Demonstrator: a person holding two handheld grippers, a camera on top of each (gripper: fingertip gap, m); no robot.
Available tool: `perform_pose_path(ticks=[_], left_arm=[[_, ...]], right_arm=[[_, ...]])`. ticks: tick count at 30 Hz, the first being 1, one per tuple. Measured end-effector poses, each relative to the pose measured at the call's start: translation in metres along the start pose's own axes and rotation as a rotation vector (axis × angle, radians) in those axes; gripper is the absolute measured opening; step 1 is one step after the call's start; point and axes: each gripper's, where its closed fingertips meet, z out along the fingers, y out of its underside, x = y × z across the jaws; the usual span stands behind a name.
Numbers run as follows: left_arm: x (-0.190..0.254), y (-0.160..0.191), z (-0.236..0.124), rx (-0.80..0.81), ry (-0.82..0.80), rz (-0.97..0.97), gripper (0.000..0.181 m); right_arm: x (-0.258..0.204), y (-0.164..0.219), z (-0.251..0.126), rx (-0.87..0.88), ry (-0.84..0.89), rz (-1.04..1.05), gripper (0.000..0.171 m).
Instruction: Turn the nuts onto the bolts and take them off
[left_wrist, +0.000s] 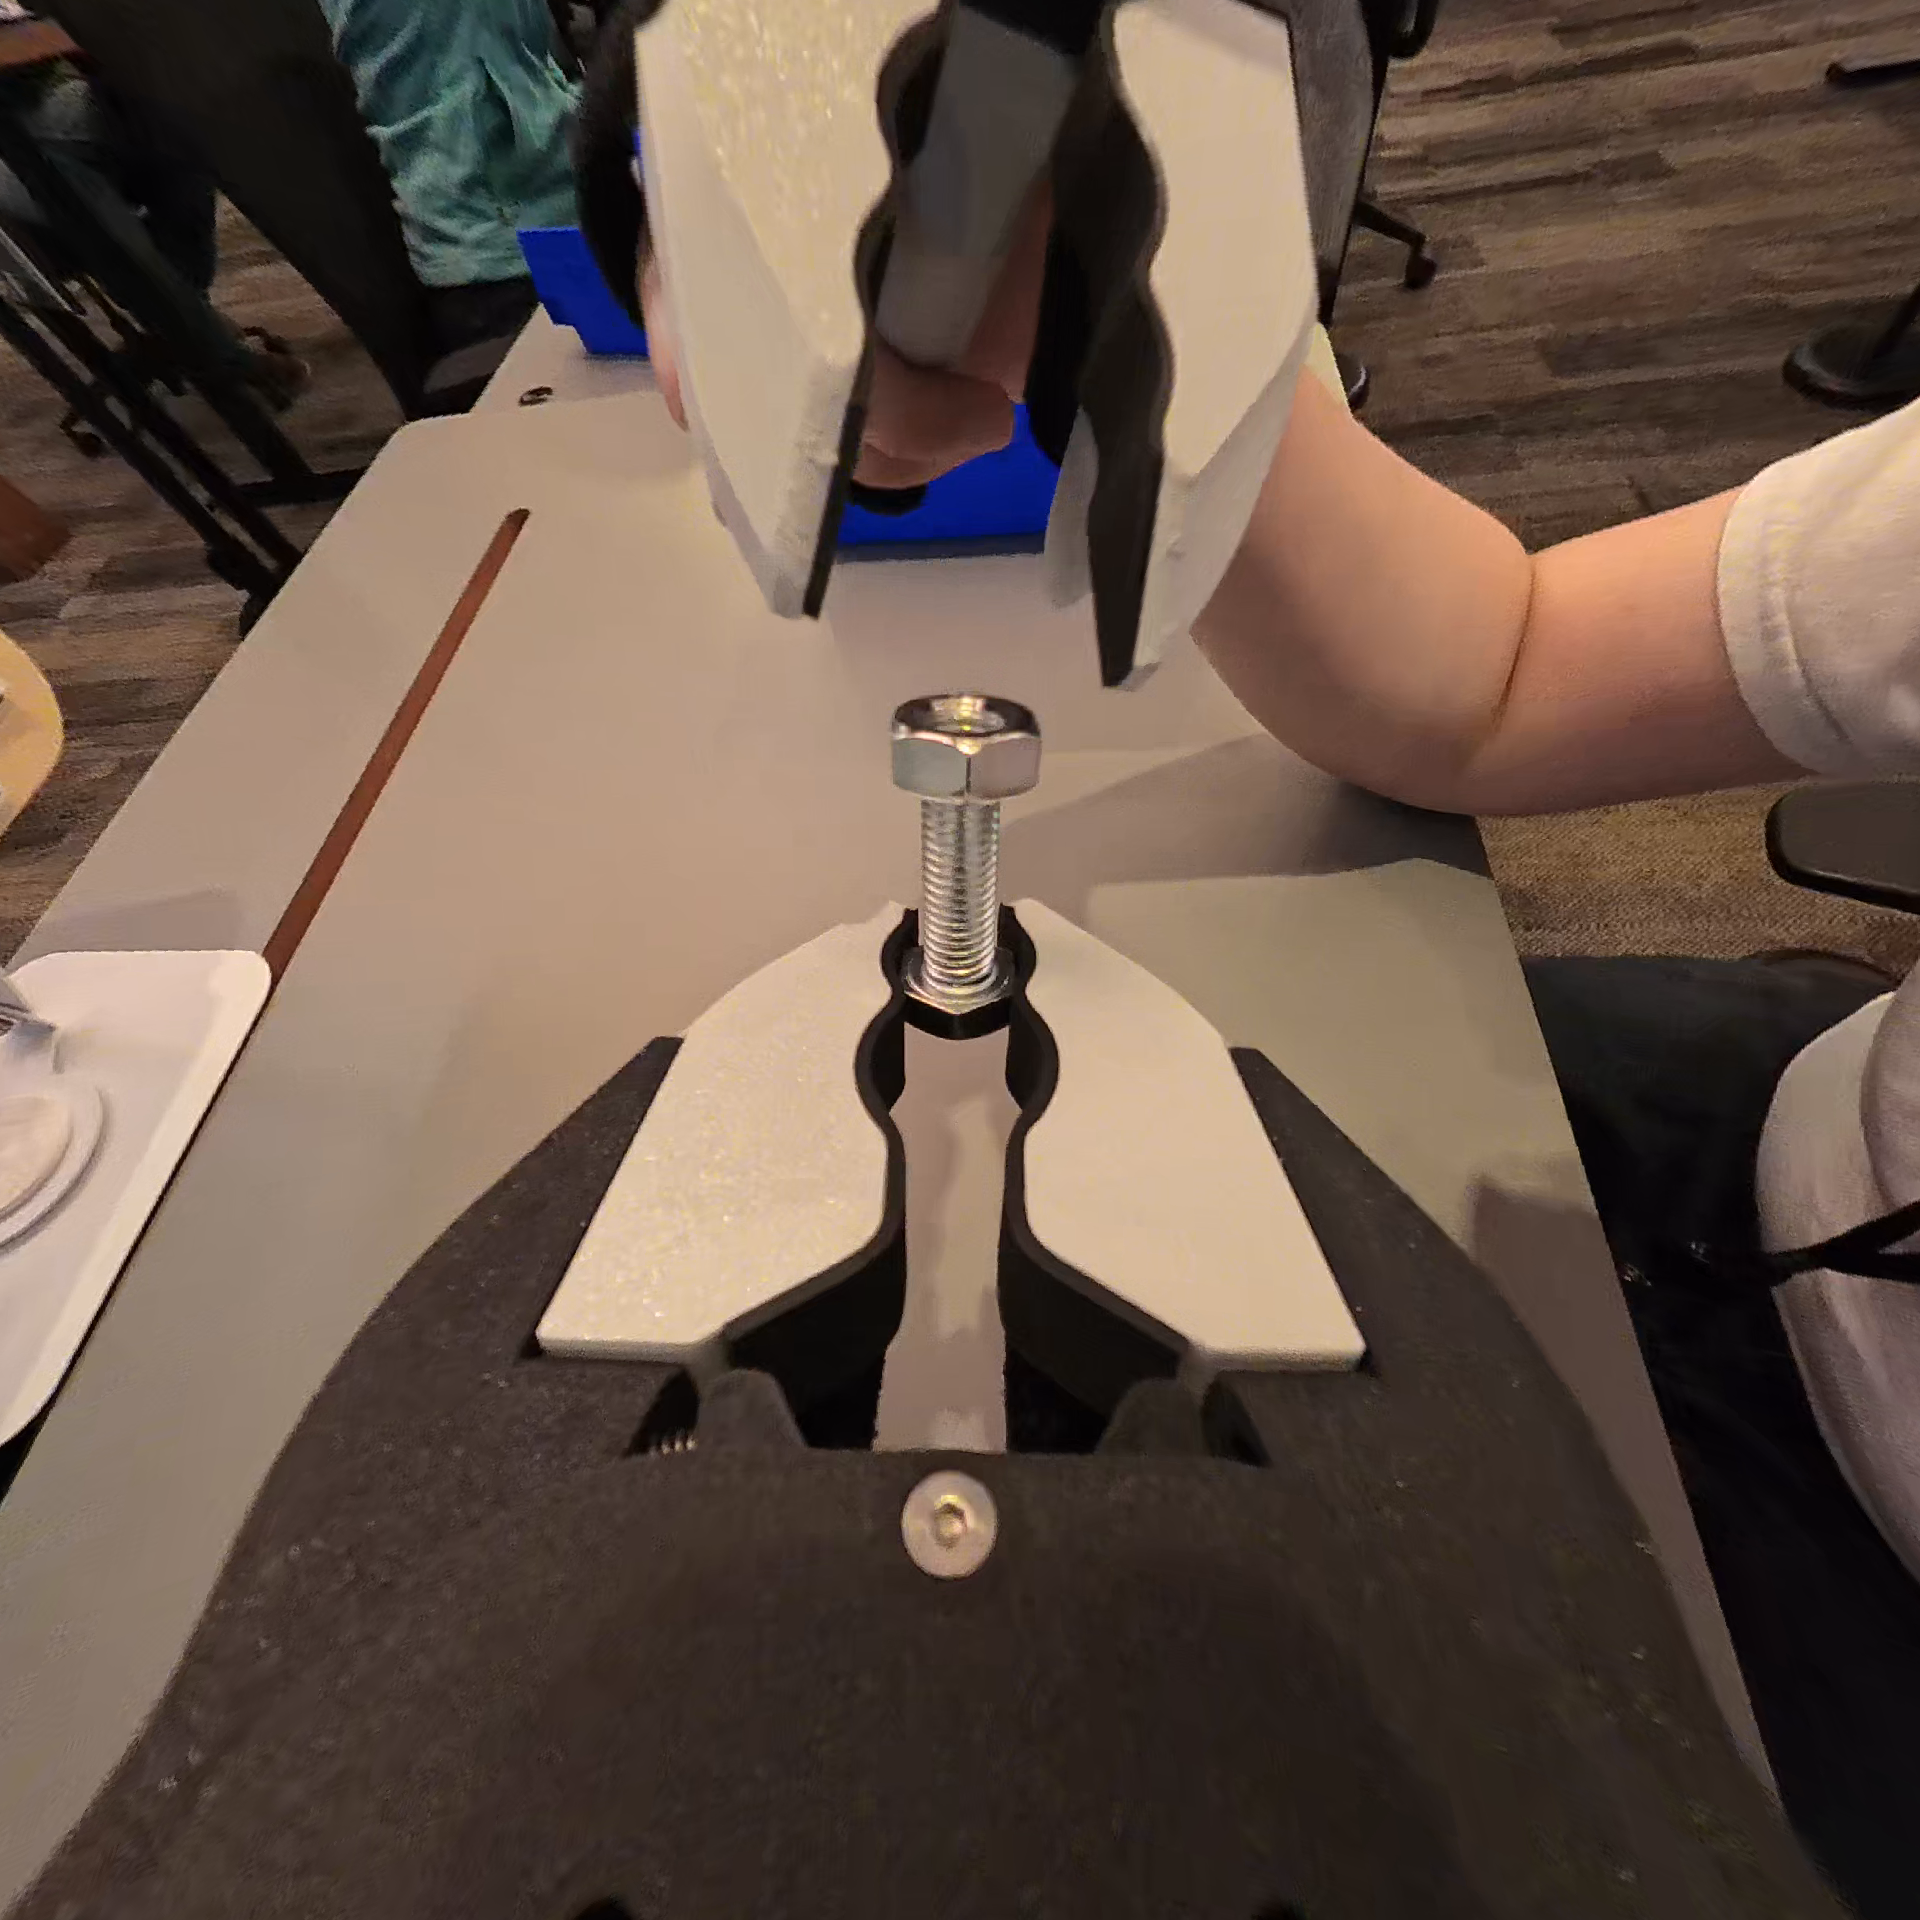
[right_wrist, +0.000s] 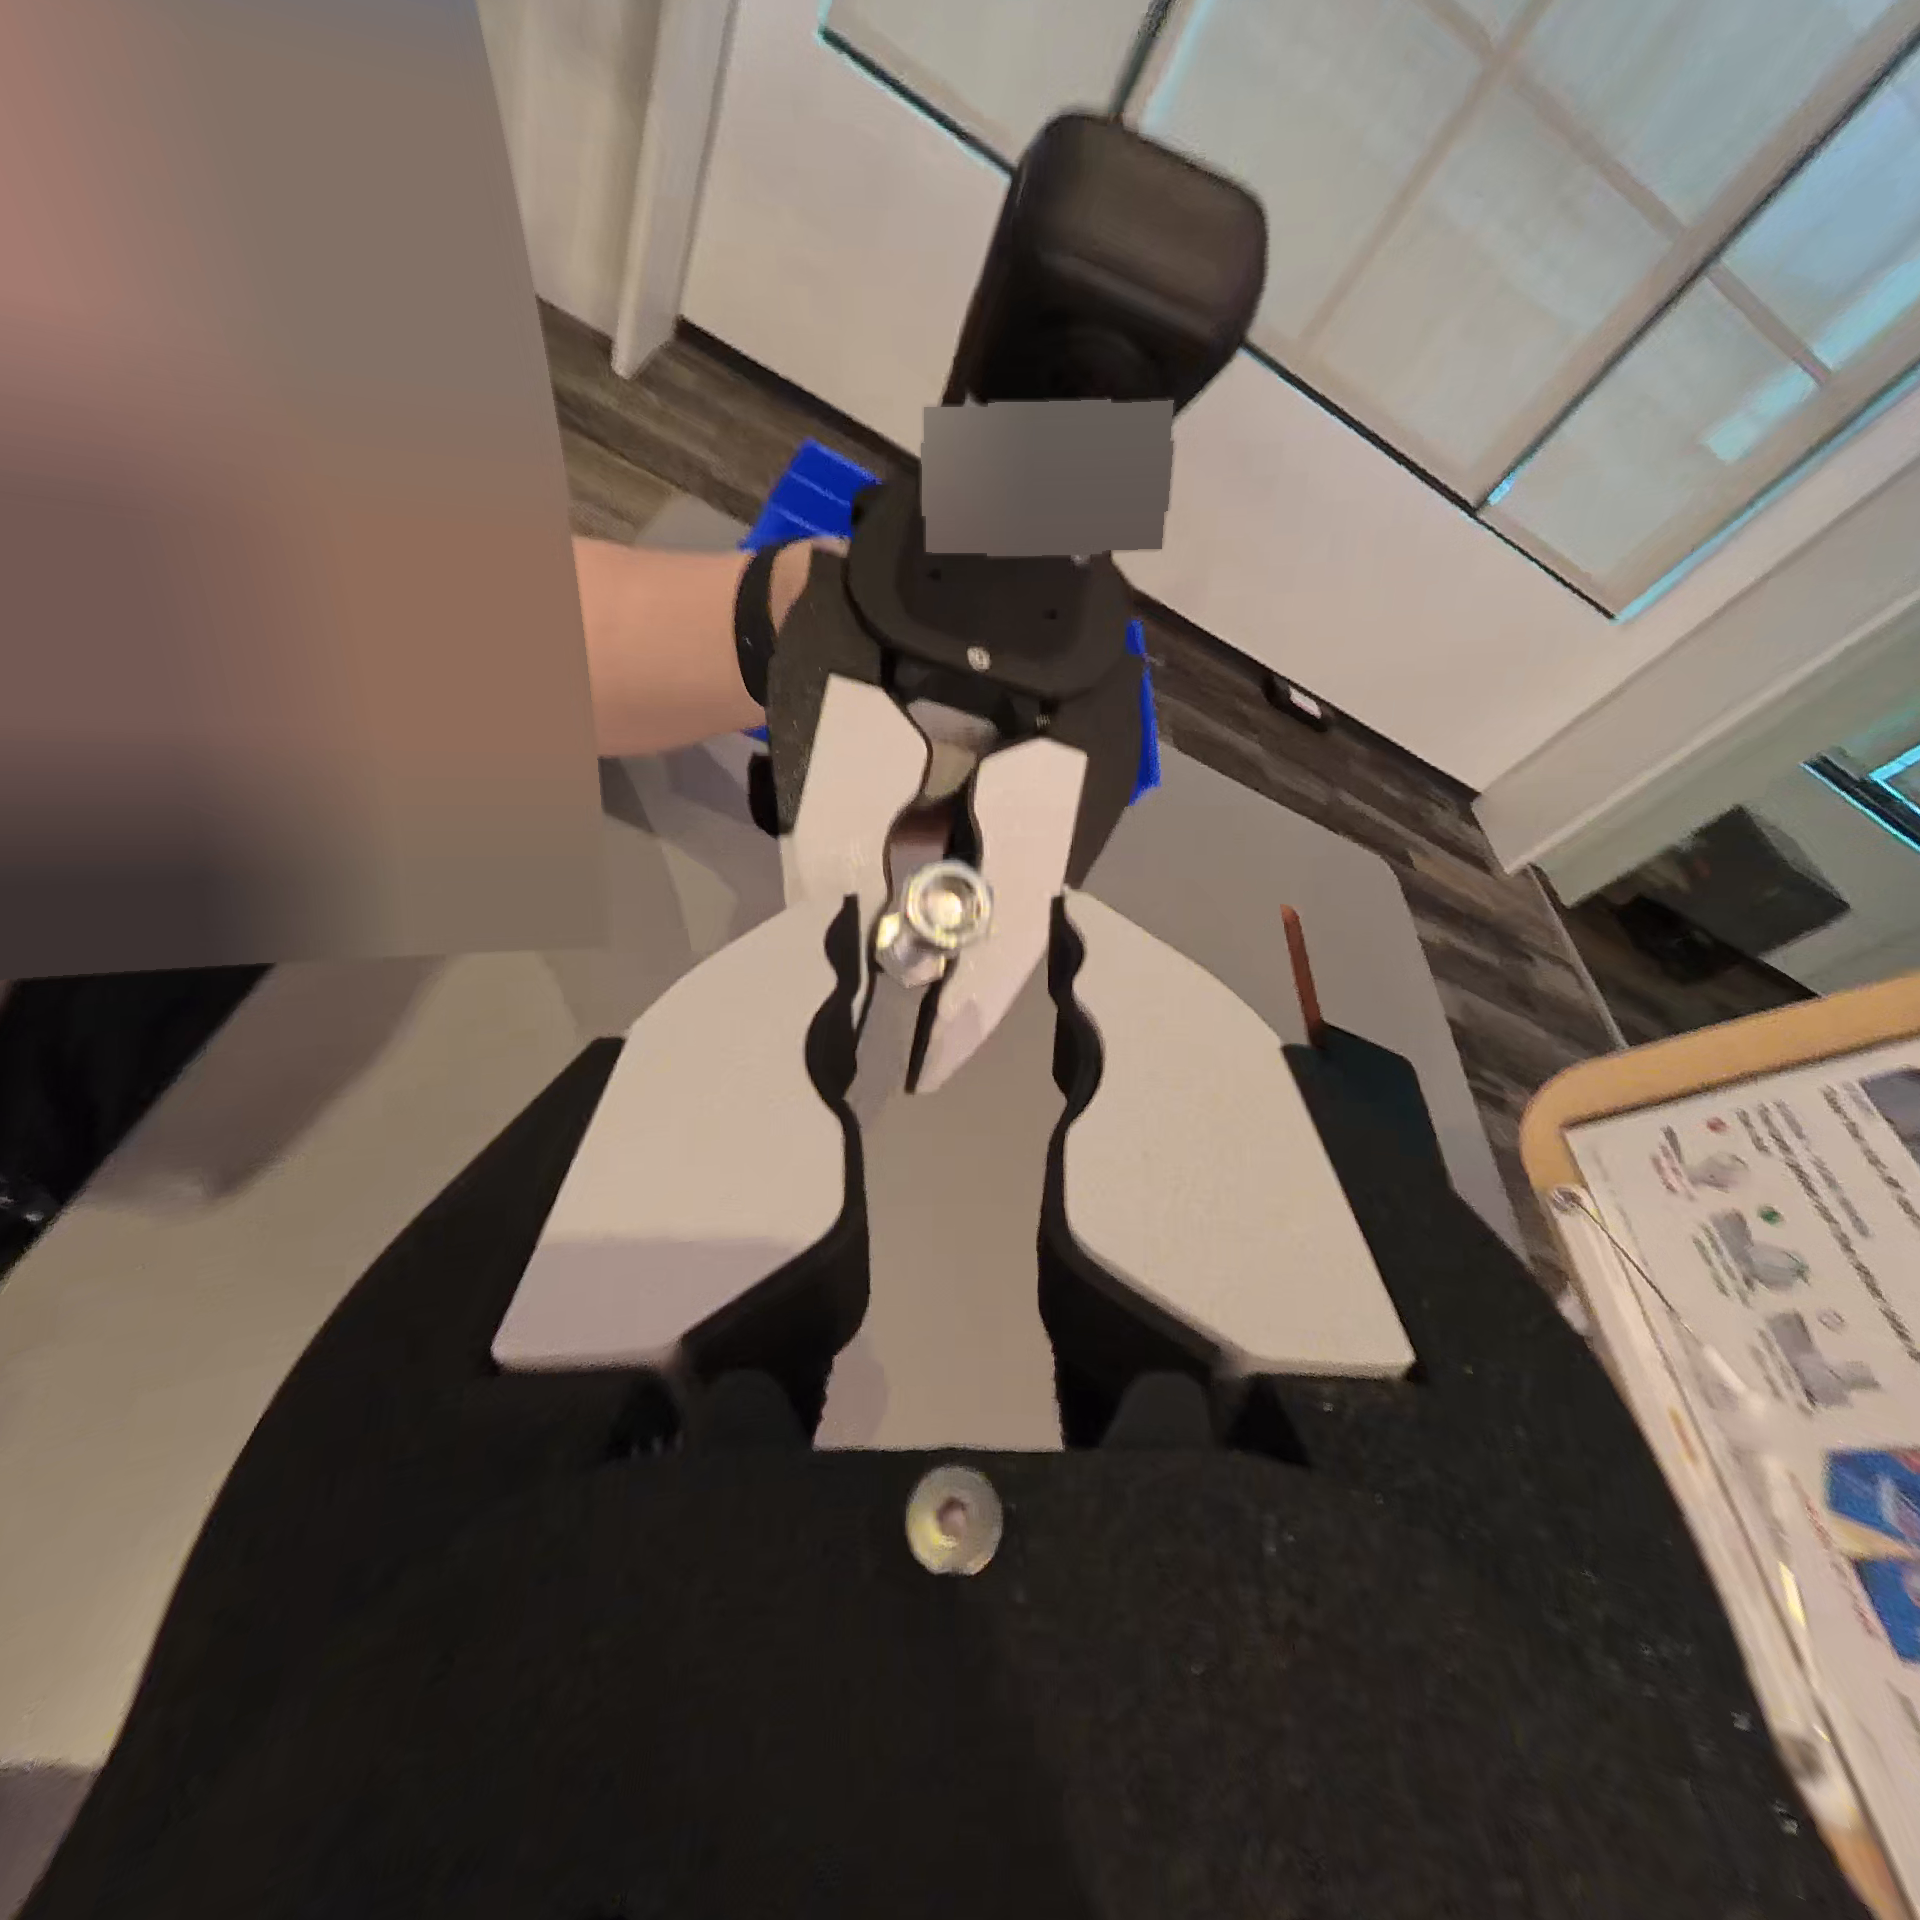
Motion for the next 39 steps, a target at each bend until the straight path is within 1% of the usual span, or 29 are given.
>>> perform_pose_path(ticks=[2, 5, 8, 10, 14, 22, 24, 28, 30, 32, 33, 35, 36, 39], left_arm=[[0.004, 0.0, 0.002, -0.006, 0.011, 0.013, 0.014], [0.007, -0.001, 0.004, -0.004, 0.023, 0.016, 0.014], [0.007, -0.001, 0.004, -0.005, 0.018, 0.02, 0.014], [0.006, -0.002, 0.003, -0.003, 0.01, 0.019, 0.014], [-0.005, -0.006, -0.001, 0.016, -0.056, -0.002, 0.014], [-0.045, -0.013, -0.022, 0.048, -0.352, -0.075, 0.014], [-0.051, -0.011, -0.026, 0.04, -0.403, -0.085, 0.014], [-0.059, -0.007, -0.029, 0.003, -0.471, -0.063, 0.014], [-0.058, -0.006, -0.029, -0.003, -0.47, -0.052, 0.014], [-0.054, -0.007, -0.027, 0.0, -0.432, -0.052, 0.014], [-0.049, -0.008, -0.025, 0.008, -0.394, -0.053, 0.014], [-0.04, -0.011, -0.022, 0.027, -0.318, -0.048, 0.014], [-0.034, -0.011, -0.02, 0.032, -0.277, -0.043, 0.014], [-0.015, -0.012, -0.013, 0.049, -0.131, -0.009, 0.014]], right_arm=[[-0.003, 0.0, 0.002, 0.001, -0.025, 0.005, 0.031], [-0.008, 0.007, 0.006, -0.047, -0.046, -0.006, 0.029], [-0.012, 0.007, 0.009, -0.045, -0.075, 0.005, 0.021], [-0.01, 0.005, 0.01, -0.039, -0.069, 0.021, 0.017], [0.001, 0.004, 0.011, -0.042, -0.014, 0.079, 0.017], [0.039, -0.004, 0.022, -0.009, 0.202, 0.327, 0.017], [0.045, -0.004, 0.026, -0.002, 0.254, 0.377, 0.017], [0.05, 0.0, 0.029, -0.033, 0.318, 0.406, 0.017], [0.049, 0.0, 0.029, -0.038, 0.313, 0.404, 0.017], [0.046, -0.001, 0.028, -0.037, 0.287, 0.385, 0.017], [0.043, -0.003, 0.028, -0.03, 0.261, 0.377, 0.019], [0.037, -0.007, 0.023, -0.017, 0.22, 0.36, 0.03], [0.036, -0.009, 0.019, -0.014, 0.21, 0.336, 0.033], [0.025, -0.015, 0.003, 0.011, 0.153, 0.226, 0.034]])
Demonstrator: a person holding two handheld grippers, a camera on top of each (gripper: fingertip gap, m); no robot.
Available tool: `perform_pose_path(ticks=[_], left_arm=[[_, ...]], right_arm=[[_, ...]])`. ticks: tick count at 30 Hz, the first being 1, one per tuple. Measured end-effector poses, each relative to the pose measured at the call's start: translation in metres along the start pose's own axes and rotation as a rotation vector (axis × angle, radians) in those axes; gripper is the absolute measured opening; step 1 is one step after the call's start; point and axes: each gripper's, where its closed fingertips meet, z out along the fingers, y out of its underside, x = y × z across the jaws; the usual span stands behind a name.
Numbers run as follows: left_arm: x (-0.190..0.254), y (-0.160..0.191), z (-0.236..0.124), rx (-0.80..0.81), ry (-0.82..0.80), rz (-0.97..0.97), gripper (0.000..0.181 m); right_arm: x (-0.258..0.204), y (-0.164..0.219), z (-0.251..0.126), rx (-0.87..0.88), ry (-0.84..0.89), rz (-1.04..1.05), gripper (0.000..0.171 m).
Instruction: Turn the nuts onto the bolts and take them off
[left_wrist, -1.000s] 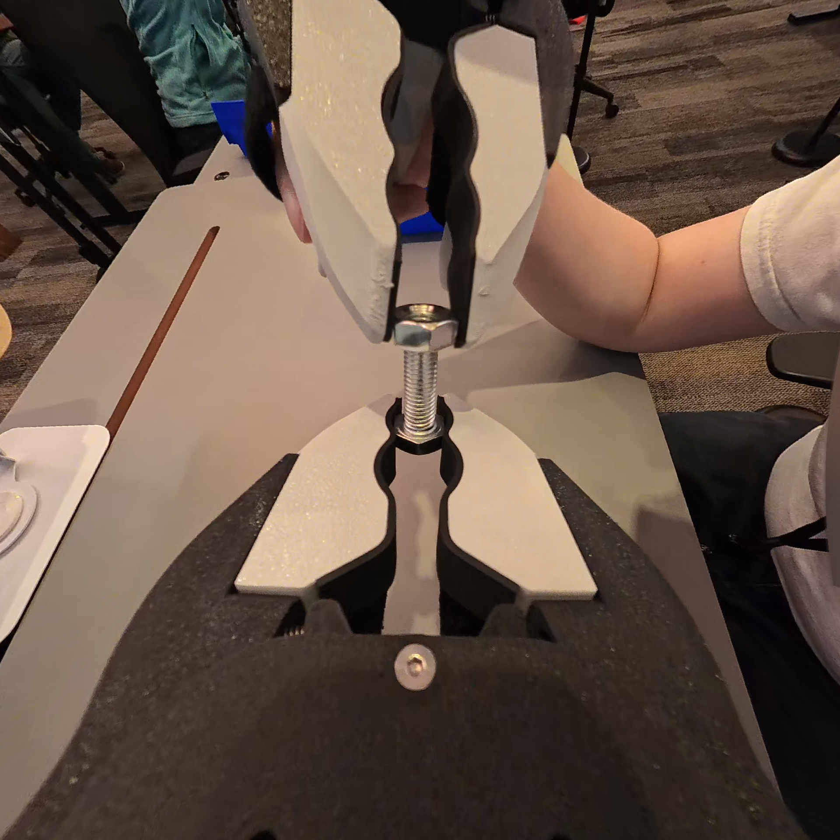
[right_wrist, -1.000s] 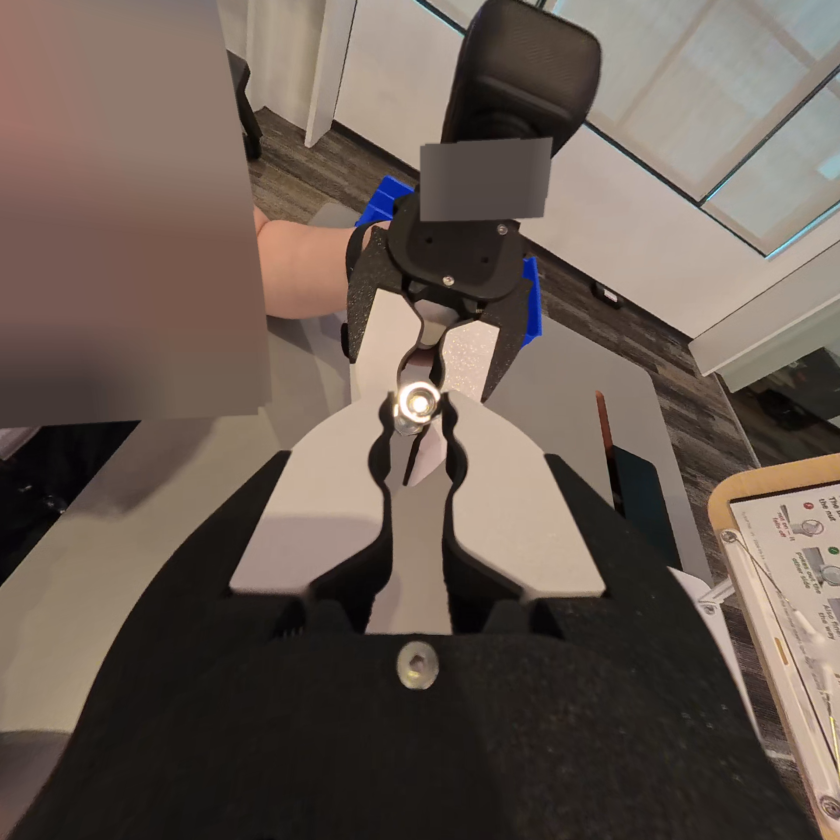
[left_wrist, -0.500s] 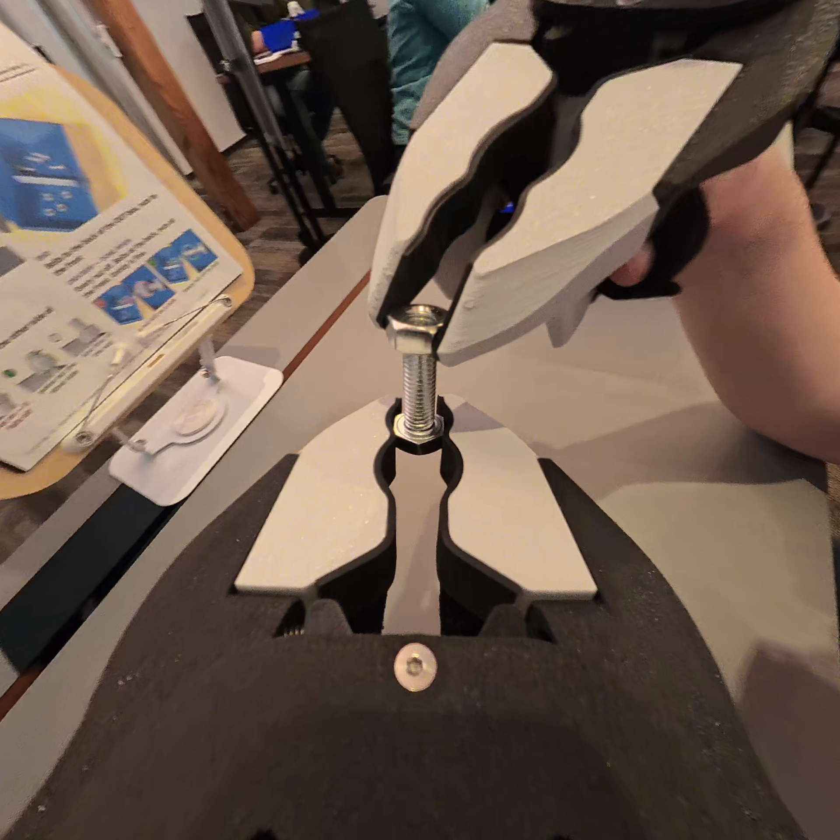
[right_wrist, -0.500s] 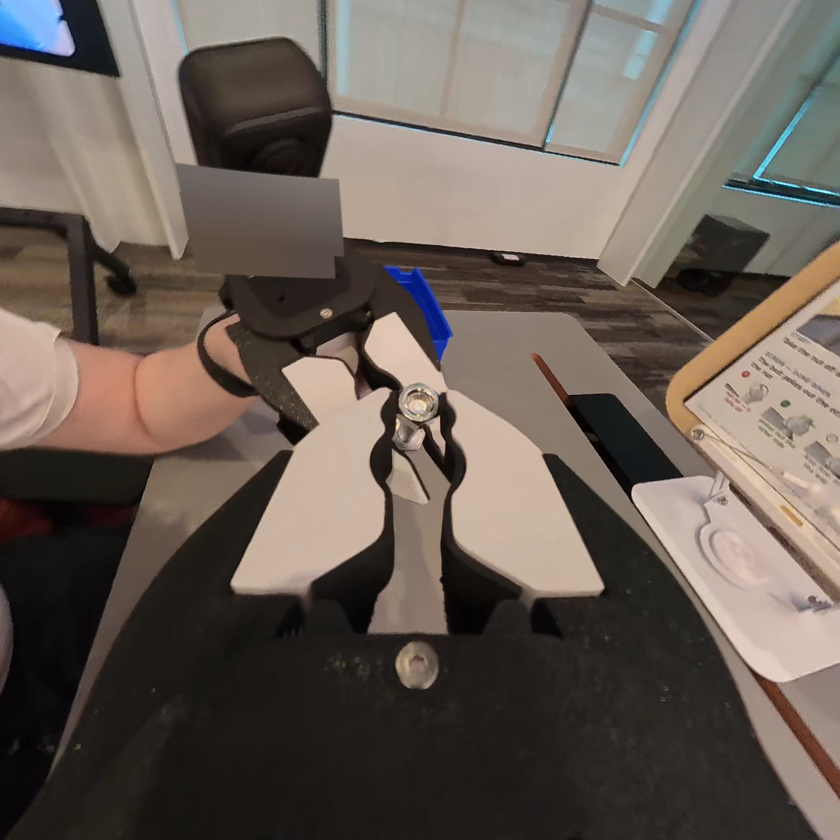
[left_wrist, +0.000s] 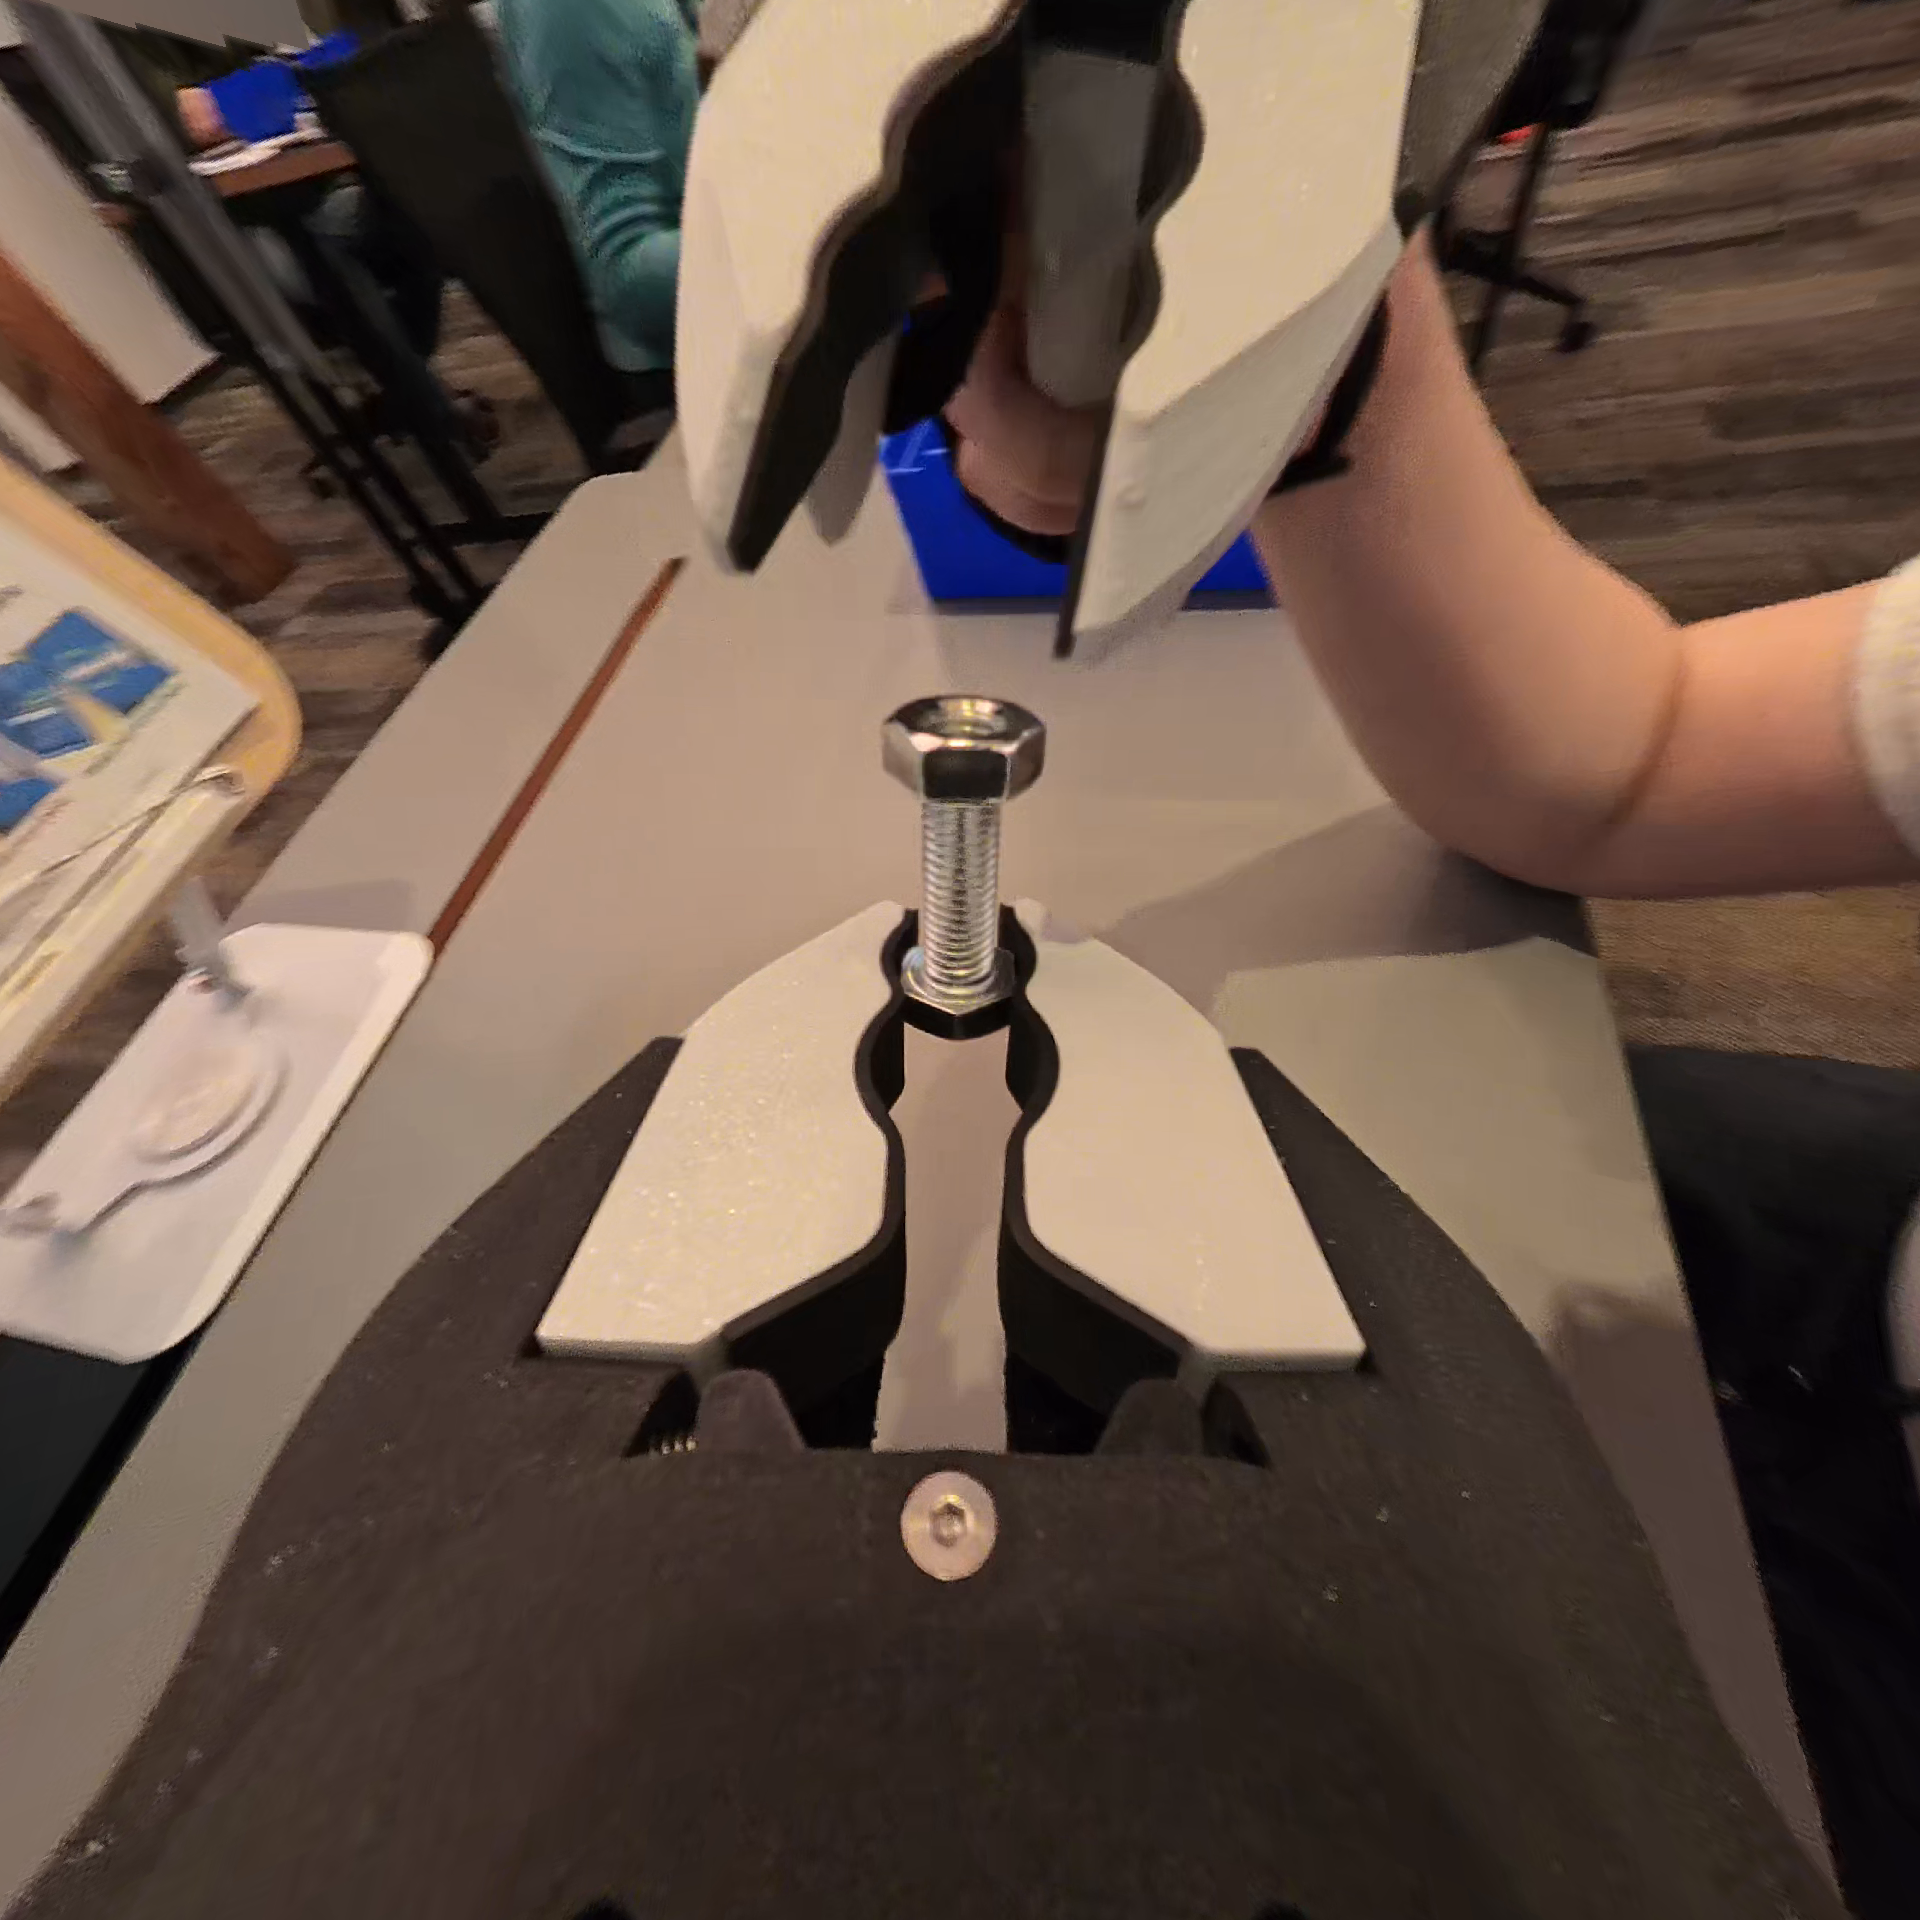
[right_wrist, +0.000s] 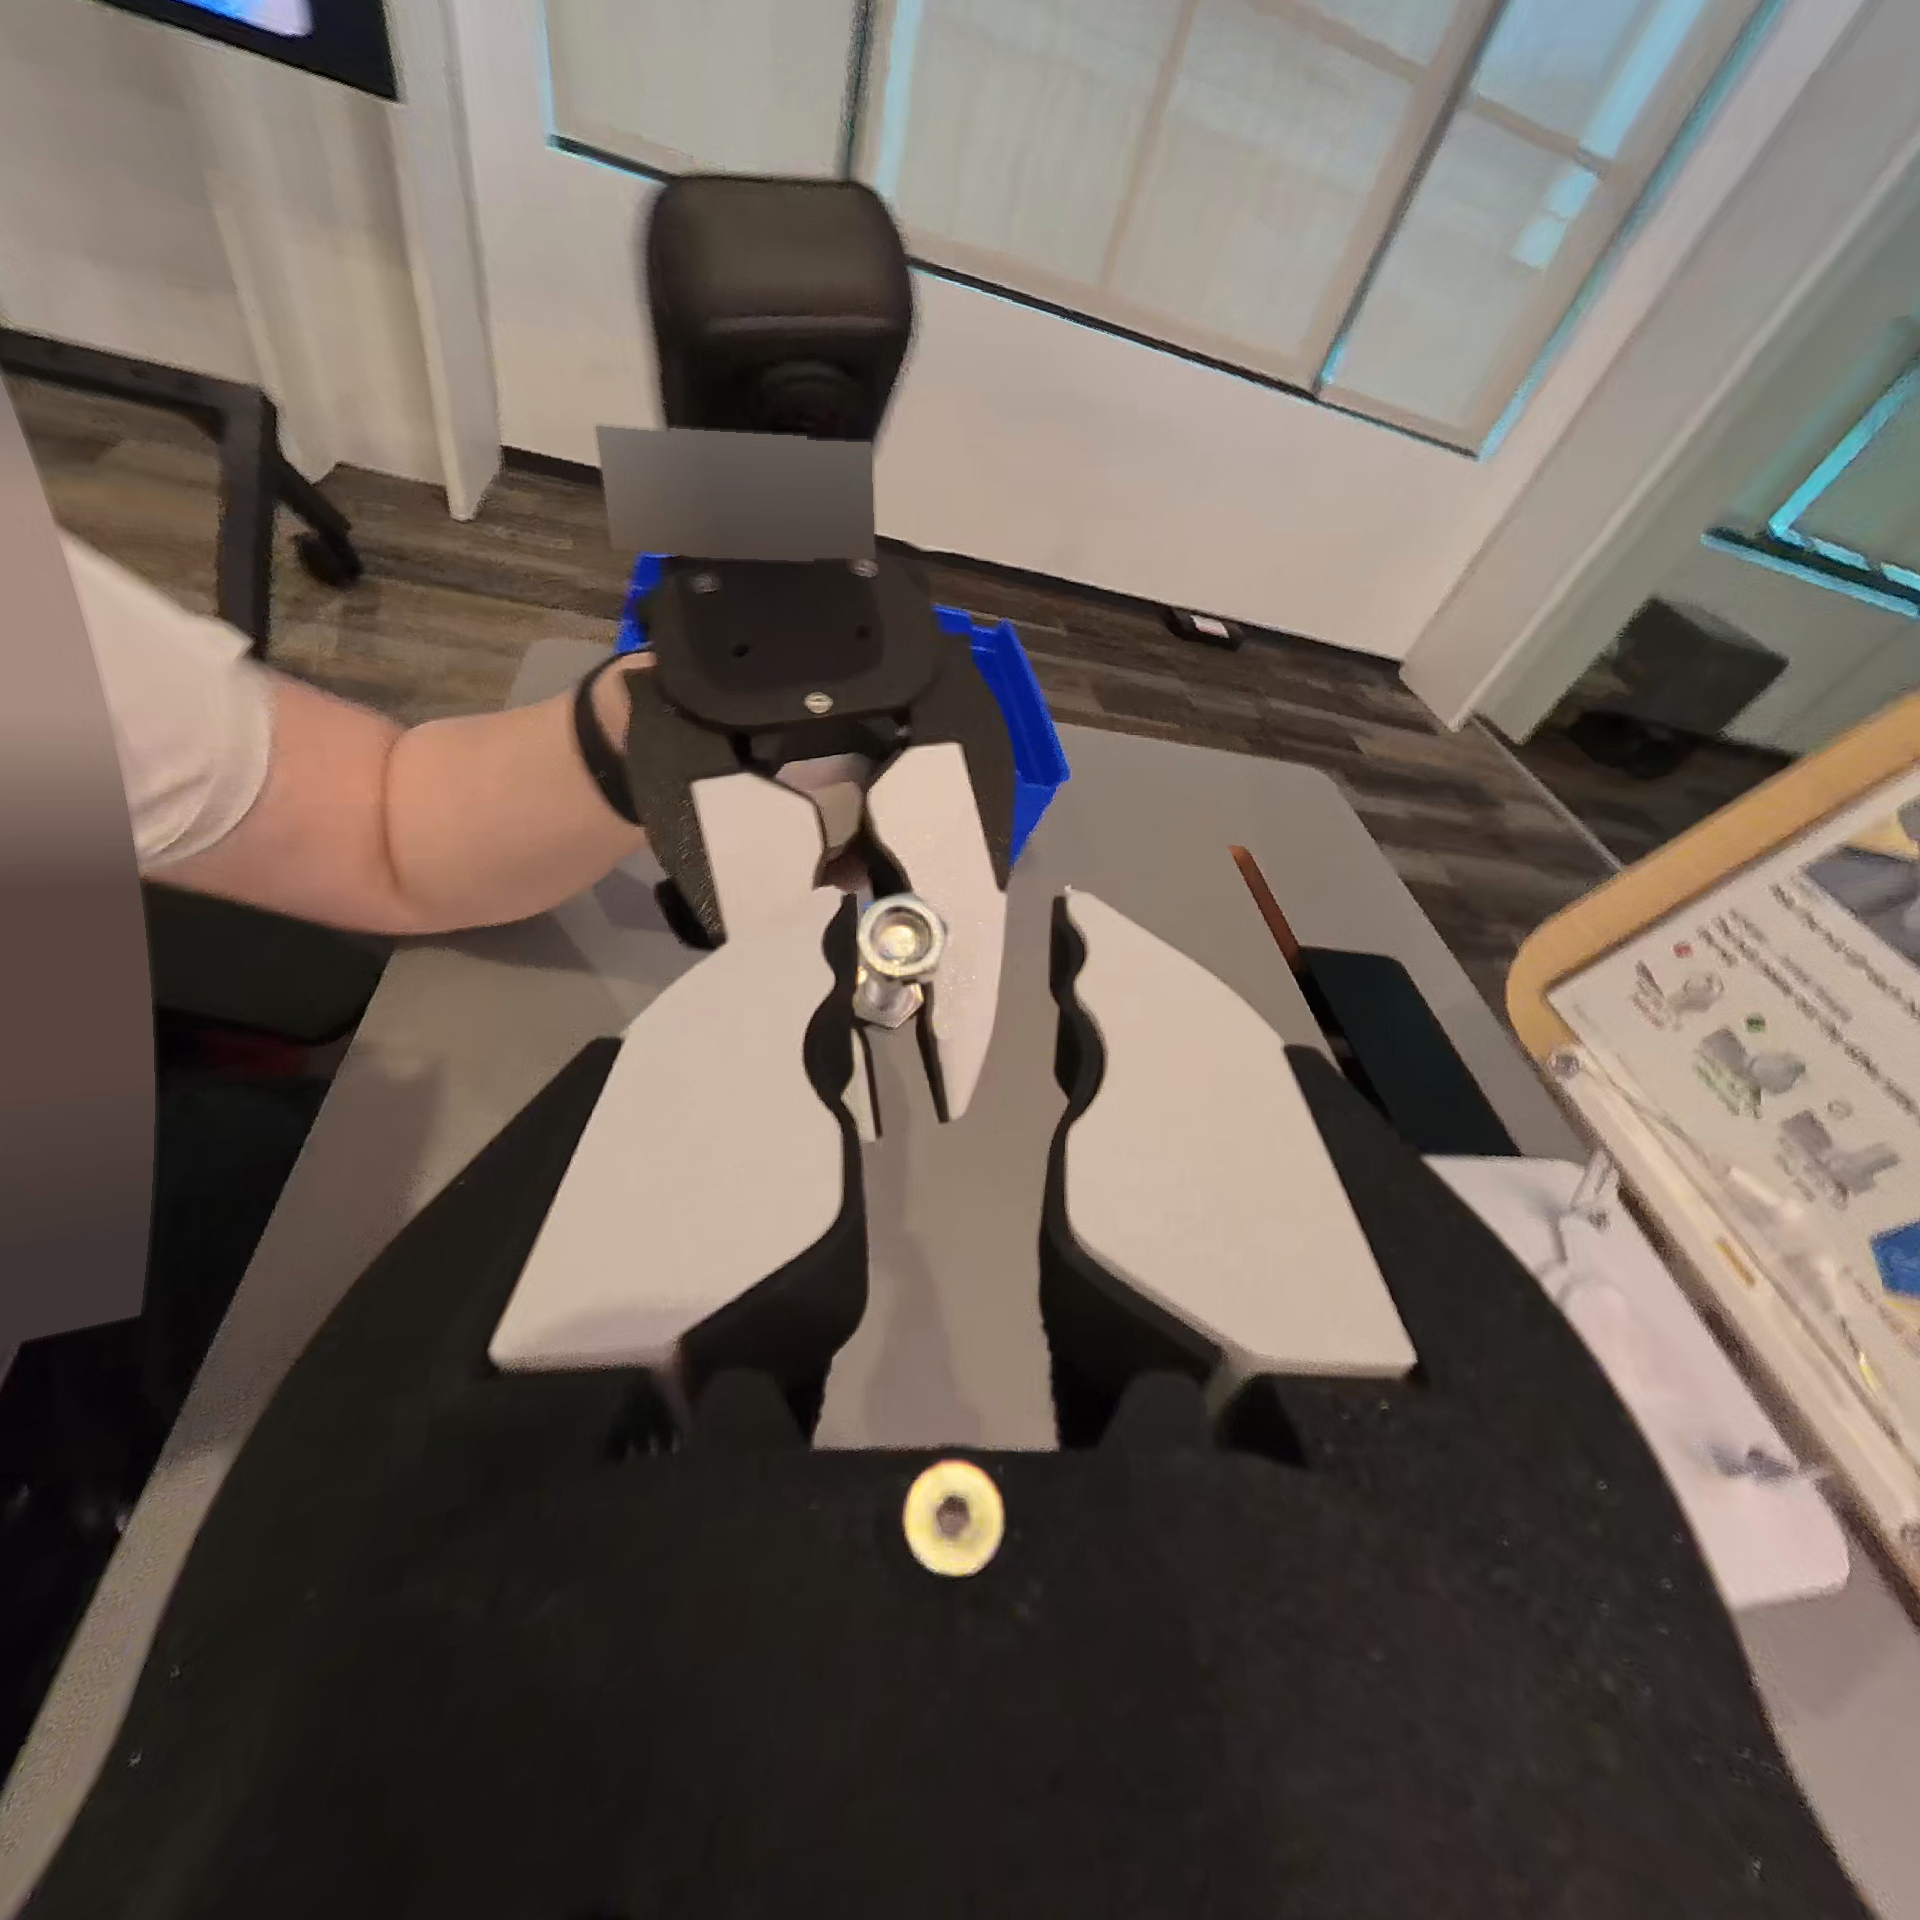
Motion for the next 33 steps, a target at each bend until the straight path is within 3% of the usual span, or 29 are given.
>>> perform_pose_path(ticks=[5, 11, 17, 22, 33], left_arm=[[0.032, -0.005, 0.001, 0.059, 0.223, 0.009, 0.014], [0.044, -0.005, 0.002, 0.063, 0.287, 0.029, 0.014], [0.048, -0.006, 0.0, 0.062, 0.302, 0.047, 0.014], [0.037, -0.007, 0.0, 0.056, 0.217, 0.058, 0.014], [-0.023, -0.011, -0.012, 0.038, -0.191, -0.007, 0.014]], right_arm=[[-0.03, 0.007, -0.013, 0.02, -0.181, -0.175, 0.033], [-0.044, 0.009, -0.003, 0.012, -0.234, -0.239, 0.033], [-0.05, 0.009, 0.001, 0.001, -0.251, -0.258, 0.02], [-0.041, 0.007, 0.003, -0.016, -0.202, -0.213, 0.018], [0.005, -0.002, 0.022, -0.034, 0.114, 0.021, 0.018]])
